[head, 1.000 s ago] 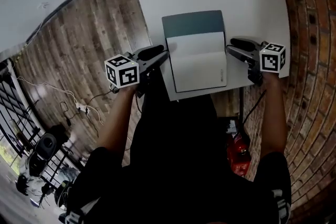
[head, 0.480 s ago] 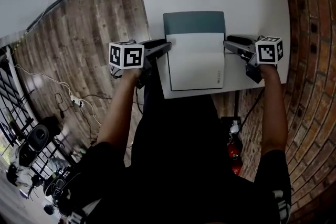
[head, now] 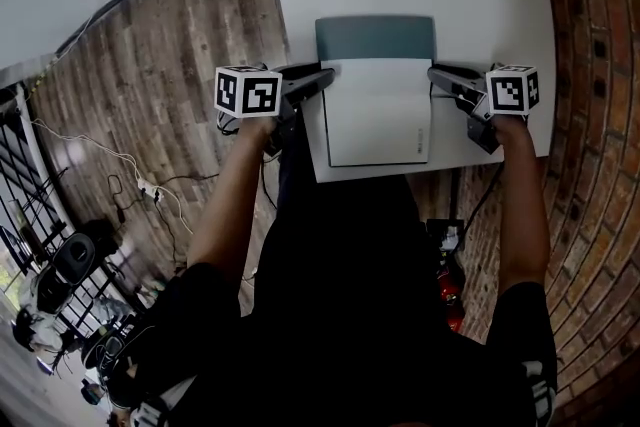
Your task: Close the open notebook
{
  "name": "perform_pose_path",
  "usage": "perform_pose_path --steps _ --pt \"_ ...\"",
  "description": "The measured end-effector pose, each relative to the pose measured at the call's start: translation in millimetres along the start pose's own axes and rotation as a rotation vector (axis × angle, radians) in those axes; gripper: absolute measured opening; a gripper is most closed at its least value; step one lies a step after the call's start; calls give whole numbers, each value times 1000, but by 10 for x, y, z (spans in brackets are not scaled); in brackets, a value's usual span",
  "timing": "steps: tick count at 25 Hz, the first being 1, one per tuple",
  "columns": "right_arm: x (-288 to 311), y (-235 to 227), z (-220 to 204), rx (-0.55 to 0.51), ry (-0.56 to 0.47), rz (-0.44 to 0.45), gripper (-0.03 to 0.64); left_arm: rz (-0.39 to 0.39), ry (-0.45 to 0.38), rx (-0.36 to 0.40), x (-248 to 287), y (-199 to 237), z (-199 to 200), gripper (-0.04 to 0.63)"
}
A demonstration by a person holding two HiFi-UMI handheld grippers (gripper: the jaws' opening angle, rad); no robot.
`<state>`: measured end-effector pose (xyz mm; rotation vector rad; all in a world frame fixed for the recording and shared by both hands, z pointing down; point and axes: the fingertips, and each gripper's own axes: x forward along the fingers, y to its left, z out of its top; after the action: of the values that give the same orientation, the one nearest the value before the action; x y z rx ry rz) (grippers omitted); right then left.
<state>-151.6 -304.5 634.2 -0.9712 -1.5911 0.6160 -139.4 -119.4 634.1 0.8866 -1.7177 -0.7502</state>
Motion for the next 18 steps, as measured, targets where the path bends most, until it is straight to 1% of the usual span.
perform_pose_path --steps 3,7,10,13,15,18 --pt "-42 80 -4 -28 -20 5 63 -9 8 44 -49 -45 -7 127" --pt "-97 182 -38 -113 -52 -7 60 -6 19 161 -136 -149 -63 123" --pt "-152 266 -107 -179 -76 -13 55 -17 26 248 -209 -281 -151 115" --pt "-202 359 -194 -252 -88 -13 49 -42 52 367 -264 -401 -290 100" --pt "-231 411 -256 -318 -95 -17 49 -63 68 439 -291 -465 -375 98" --pt "-277 466 -367 -471 -98 -33 49 -100 72 515 -325 -550 -466 95"
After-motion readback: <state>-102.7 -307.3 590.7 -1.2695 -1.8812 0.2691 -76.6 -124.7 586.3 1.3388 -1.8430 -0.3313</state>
